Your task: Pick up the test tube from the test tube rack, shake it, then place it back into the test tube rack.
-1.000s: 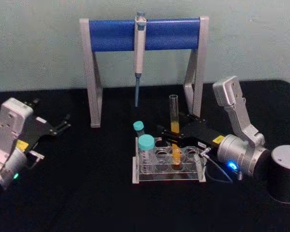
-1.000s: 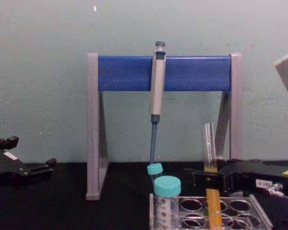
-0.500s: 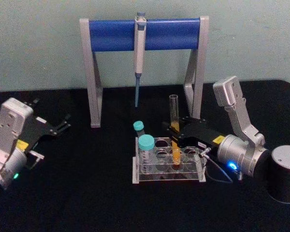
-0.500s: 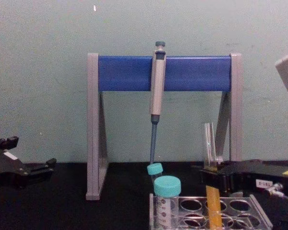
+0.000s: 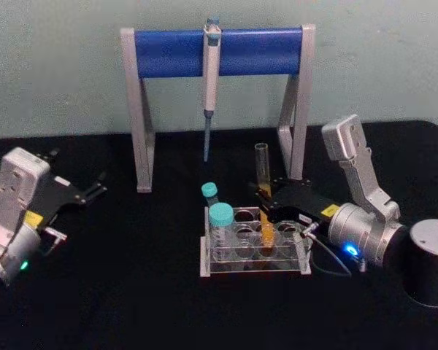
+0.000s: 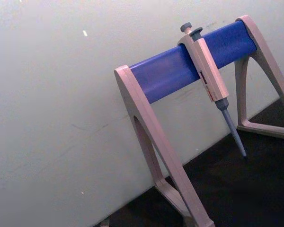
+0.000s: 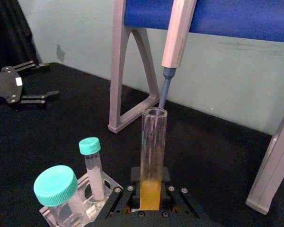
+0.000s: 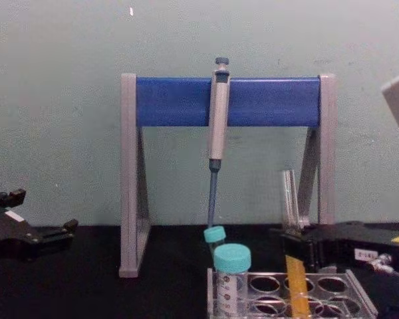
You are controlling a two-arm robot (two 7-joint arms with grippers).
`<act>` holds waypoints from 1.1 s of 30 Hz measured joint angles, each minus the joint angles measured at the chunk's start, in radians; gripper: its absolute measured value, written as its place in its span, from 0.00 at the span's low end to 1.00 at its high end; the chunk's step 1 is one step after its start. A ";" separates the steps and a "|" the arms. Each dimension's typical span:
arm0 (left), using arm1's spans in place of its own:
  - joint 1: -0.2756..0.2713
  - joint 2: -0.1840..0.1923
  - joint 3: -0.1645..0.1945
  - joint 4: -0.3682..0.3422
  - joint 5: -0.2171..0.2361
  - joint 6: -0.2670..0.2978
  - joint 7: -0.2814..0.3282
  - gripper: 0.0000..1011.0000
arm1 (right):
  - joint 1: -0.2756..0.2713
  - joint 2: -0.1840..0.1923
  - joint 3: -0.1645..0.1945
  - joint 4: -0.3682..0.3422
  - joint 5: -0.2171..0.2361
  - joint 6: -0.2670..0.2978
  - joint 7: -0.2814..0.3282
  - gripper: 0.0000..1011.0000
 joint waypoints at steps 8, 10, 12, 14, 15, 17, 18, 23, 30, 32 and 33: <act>0.000 0.000 0.000 0.000 0.000 0.000 0.000 0.99 | -0.009 -0.001 0.007 -0.006 0.006 -0.019 0.005 0.22; 0.000 0.000 0.000 0.000 0.000 0.000 0.000 0.99 | -0.015 -0.001 0.012 -0.009 0.012 -0.033 0.009 0.22; 0.000 0.000 0.000 0.000 0.000 0.000 0.000 0.99 | -0.024 0.000 0.016 -0.013 0.015 -0.055 0.012 0.22; 0.000 0.000 0.000 0.000 0.000 0.000 0.000 0.99 | -0.030 0.001 0.018 -0.016 0.014 -0.073 0.014 0.22; 0.000 0.000 0.000 0.000 0.000 0.000 0.000 0.99 | -0.034 0.002 0.019 -0.018 0.013 -0.083 0.014 0.22; 0.000 0.000 0.000 0.000 0.000 0.000 0.000 0.99 | -0.044 0.005 0.020 -0.025 0.007 -0.110 0.014 0.22; 0.000 0.000 0.000 0.000 0.000 0.000 0.000 0.99 | -0.048 0.006 0.021 -0.027 0.004 -0.119 0.014 0.22; 0.000 0.000 0.000 0.000 0.000 0.000 0.000 0.99 | -0.069 0.008 0.029 -0.044 -0.011 -0.159 0.008 0.22; 0.000 0.000 0.000 0.000 0.000 0.000 0.000 0.99 | -0.094 0.007 0.050 -0.080 -0.030 -0.194 -0.004 0.22; 0.000 0.000 0.000 0.000 0.000 0.000 0.000 0.99 | -0.097 0.007 0.055 -0.089 -0.032 -0.199 -0.006 0.22; 0.000 0.000 0.000 0.000 0.000 0.000 0.000 0.99 | -0.098 0.007 0.058 -0.093 -0.032 -0.201 -0.006 0.22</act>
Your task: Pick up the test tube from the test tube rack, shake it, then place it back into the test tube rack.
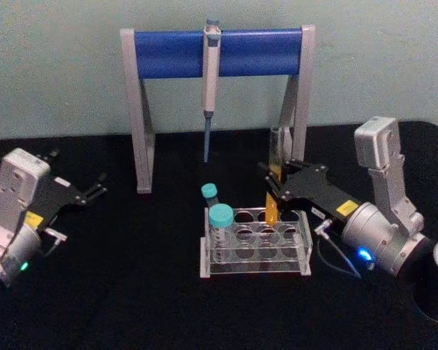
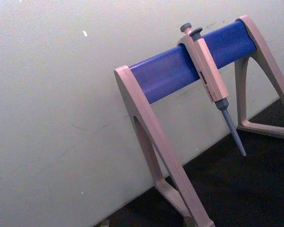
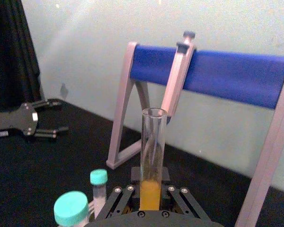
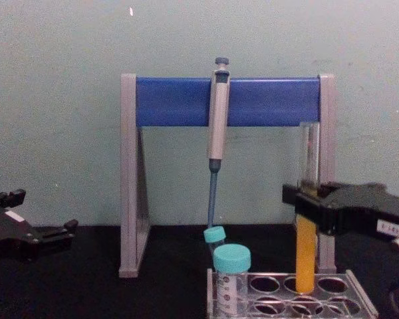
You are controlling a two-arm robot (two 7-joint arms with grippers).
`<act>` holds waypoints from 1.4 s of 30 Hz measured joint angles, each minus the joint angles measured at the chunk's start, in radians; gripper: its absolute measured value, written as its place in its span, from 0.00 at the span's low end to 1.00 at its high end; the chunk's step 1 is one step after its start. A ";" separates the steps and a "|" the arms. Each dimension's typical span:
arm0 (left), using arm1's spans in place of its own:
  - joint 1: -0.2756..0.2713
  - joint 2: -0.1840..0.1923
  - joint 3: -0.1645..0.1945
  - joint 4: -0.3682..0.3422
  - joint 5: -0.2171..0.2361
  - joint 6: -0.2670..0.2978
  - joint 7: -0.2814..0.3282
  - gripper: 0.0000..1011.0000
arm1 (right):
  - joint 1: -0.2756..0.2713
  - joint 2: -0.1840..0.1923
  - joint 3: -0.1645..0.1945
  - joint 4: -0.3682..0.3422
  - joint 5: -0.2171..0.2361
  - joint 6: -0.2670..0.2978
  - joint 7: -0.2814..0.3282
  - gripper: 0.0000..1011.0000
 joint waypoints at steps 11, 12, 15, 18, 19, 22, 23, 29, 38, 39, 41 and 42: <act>0.000 0.000 0.000 0.000 0.000 0.000 0.000 0.99 | -0.005 -0.002 0.034 -0.062 0.013 -0.010 0.004 0.22; 0.000 0.000 0.000 0.000 0.000 0.000 0.000 0.99 | -0.002 -0.004 0.036 -0.066 0.015 -0.011 0.005 0.22; 0.000 0.000 0.000 0.000 0.000 0.000 0.000 0.99 | 0.005 -0.008 0.036 -0.068 0.019 -0.014 0.008 0.22; 0.000 0.000 0.000 0.000 0.000 0.000 0.000 0.99 | 0.015 -0.013 0.036 -0.066 0.021 -0.016 0.011 0.22; 0.000 0.000 0.000 0.000 0.000 0.000 0.000 0.99 | 0.020 -0.016 0.034 -0.063 0.021 -0.016 0.011 0.22; 0.000 0.000 0.000 0.000 0.000 0.000 0.000 0.99 | 0.026 -0.019 0.030 -0.057 0.021 -0.016 0.012 0.22; 0.000 0.000 0.000 0.000 0.000 0.000 0.000 0.99 | 0.031 -0.022 0.028 -0.052 0.021 -0.016 0.012 0.22; 0.000 0.000 0.000 0.000 0.000 0.000 0.000 0.99 | 0.045 -0.030 0.022 -0.035 0.020 -0.020 0.013 0.22; 0.000 0.000 0.000 0.000 0.000 0.000 0.000 0.99 | 0.035 -0.016 0.037 -0.044 -0.035 -0.028 -0.029 0.22; 0.000 0.000 0.000 0.000 0.000 0.000 0.000 0.99 | 0.031 -0.013 0.040 -0.049 -0.038 -0.024 -0.032 0.22; 0.000 0.000 0.000 0.000 0.000 0.000 0.000 0.99 | 0.022 -0.006 0.047 -0.061 -0.041 -0.015 -0.035 0.22; 0.000 0.000 0.000 0.000 0.000 0.000 0.000 0.99 | 0.010 0.003 0.054 -0.075 -0.042 -0.001 -0.035 0.22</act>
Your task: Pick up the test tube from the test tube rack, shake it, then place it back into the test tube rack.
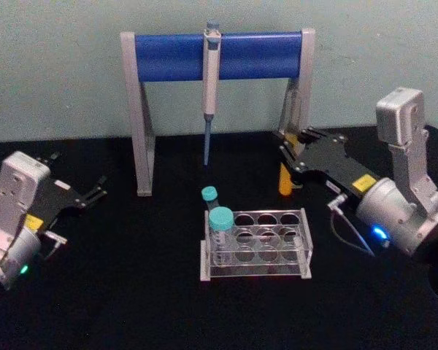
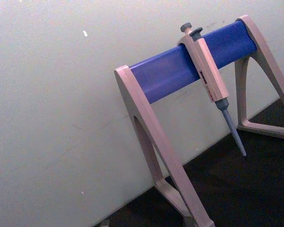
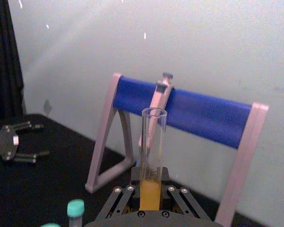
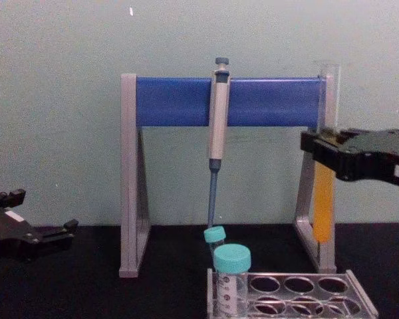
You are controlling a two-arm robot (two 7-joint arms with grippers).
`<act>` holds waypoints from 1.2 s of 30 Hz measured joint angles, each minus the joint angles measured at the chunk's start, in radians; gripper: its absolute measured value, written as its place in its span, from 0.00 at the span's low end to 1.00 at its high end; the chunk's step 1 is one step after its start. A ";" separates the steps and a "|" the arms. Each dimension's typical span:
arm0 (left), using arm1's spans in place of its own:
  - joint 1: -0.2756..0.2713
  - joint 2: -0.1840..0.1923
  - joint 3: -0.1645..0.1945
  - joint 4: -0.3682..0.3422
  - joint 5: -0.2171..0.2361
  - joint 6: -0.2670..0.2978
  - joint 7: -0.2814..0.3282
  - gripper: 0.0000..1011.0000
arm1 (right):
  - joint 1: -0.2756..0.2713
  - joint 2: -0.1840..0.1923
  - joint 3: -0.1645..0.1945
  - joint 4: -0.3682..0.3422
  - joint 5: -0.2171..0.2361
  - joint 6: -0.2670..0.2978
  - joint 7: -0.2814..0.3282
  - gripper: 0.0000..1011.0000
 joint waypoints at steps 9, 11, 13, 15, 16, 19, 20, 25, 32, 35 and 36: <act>0.000 0.000 0.000 0.000 0.000 0.000 0.000 0.99 | -0.057 0.056 0.012 -0.073 0.062 0.099 0.063 0.22; 0.000 0.000 0.000 0.000 0.000 0.000 0.000 0.99 | -0.059 0.059 0.008 -0.076 0.082 0.108 0.078 0.22; 0.000 0.000 0.000 0.000 0.000 0.000 0.000 0.99 | -0.057 0.057 0.001 -0.074 0.112 0.115 0.097 0.22; 0.000 0.000 0.000 0.000 0.000 0.000 0.000 0.99 | -0.049 0.047 -0.007 -0.063 0.141 0.115 0.112 0.22; 0.000 0.000 0.000 0.000 0.000 0.000 0.000 0.99 | -0.045 0.043 -0.010 -0.057 0.147 0.114 0.115 0.22; 0.000 0.000 0.000 0.000 0.000 0.000 0.000 0.99 | -0.027 0.025 -0.024 -0.032 0.165 0.095 0.122 0.22; 0.000 0.000 0.000 0.000 0.000 0.000 0.000 0.99 | -0.022 0.020 -0.027 -0.024 0.166 0.088 0.122 0.22; 0.000 0.000 0.000 0.000 0.000 0.000 0.000 0.99 | 0.012 -0.014 -0.046 0.027 0.159 0.027 0.097 0.22; 0.000 0.000 0.000 0.000 0.000 0.000 0.000 0.99 | 0.037 -0.038 -0.049 0.071 0.111 -0.037 0.043 0.22; 0.000 0.000 0.000 0.000 0.000 0.000 0.000 0.99 | 0.039 -0.040 -0.044 0.076 0.093 -0.043 0.030 0.22; 0.000 0.000 0.000 0.000 0.000 0.000 0.000 0.99 | 0.039 -0.040 -0.043 0.076 0.089 -0.044 0.028 0.22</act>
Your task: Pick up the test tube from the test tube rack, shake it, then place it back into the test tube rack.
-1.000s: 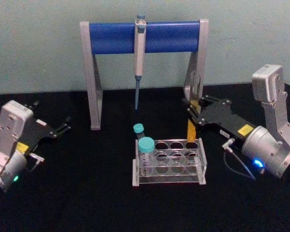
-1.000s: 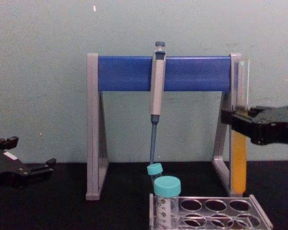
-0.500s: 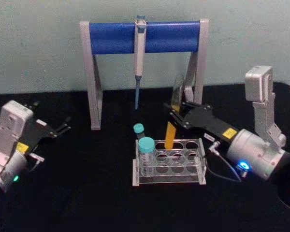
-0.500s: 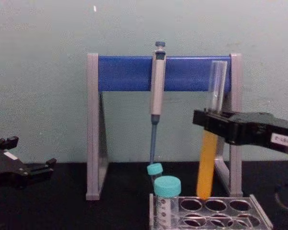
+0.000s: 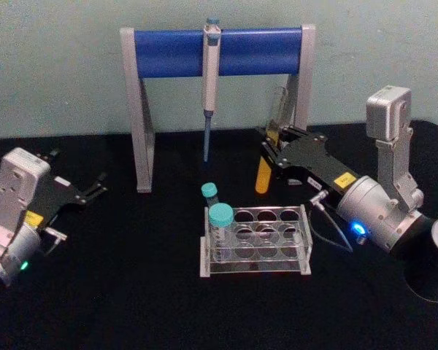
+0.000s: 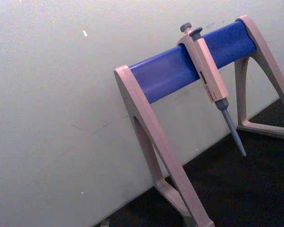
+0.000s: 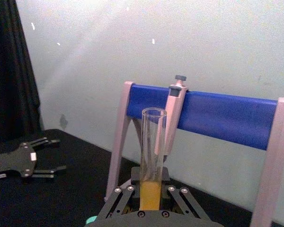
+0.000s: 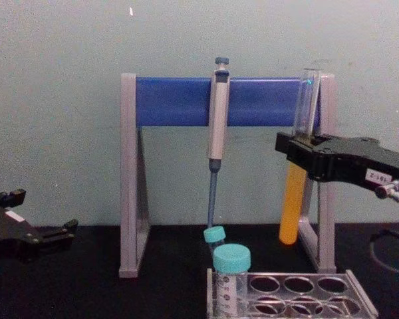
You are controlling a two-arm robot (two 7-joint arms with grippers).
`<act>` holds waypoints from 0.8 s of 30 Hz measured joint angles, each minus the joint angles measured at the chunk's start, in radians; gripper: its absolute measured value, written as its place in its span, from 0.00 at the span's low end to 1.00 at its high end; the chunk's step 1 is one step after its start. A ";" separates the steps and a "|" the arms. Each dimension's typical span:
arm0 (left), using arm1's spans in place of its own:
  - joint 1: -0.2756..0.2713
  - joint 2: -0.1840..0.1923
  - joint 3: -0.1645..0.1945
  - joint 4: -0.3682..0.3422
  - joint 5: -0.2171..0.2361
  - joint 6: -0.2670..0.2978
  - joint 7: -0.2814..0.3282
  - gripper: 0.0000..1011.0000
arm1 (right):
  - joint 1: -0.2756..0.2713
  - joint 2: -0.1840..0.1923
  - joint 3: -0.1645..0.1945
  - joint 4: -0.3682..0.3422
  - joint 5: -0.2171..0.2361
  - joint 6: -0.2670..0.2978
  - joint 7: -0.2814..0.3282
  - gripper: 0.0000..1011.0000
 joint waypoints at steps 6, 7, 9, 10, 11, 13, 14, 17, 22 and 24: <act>0.000 0.000 0.000 0.000 0.000 0.000 0.000 0.99 | -0.007 0.003 0.012 -0.003 -0.022 -0.002 -0.009 0.22; 0.000 0.000 0.000 0.000 0.000 0.000 0.000 0.99 | -0.008 0.004 0.014 -0.004 -0.024 -0.002 -0.009 0.22; 0.000 0.000 0.000 0.000 0.000 0.000 0.000 0.99 | -0.013 0.006 0.018 -0.008 -0.031 -0.002 -0.011 0.22; 0.000 0.000 0.000 0.000 0.000 0.000 0.000 0.99 | -0.015 0.008 0.020 -0.011 -0.033 -0.001 -0.011 0.22; 0.000 0.000 0.000 0.000 0.000 0.000 0.000 0.99 | -0.017 0.009 0.021 -0.013 -0.036 0.000 -0.011 0.22; 0.000 0.000 0.000 0.000 0.000 0.000 0.000 0.99 | -0.024 0.016 0.026 -0.022 -0.043 0.002 -0.012 0.22; 0.000 0.000 0.000 0.000 0.000 0.000 0.000 0.99 | -0.026 0.019 0.028 -0.025 -0.046 0.003 -0.012 0.22; 0.000 0.000 0.000 0.000 0.000 0.000 0.000 0.99 | -0.036 0.033 0.034 -0.039 -0.053 0.013 -0.007 0.22; 0.000 0.000 0.000 0.000 0.000 0.000 0.000 0.99 | -0.060 0.067 0.042 -0.075 -0.053 0.052 0.014 0.22; 0.000 0.000 0.000 0.000 0.000 0.000 0.000 0.99 | -0.067 0.078 0.043 -0.087 -0.049 0.068 0.024 0.22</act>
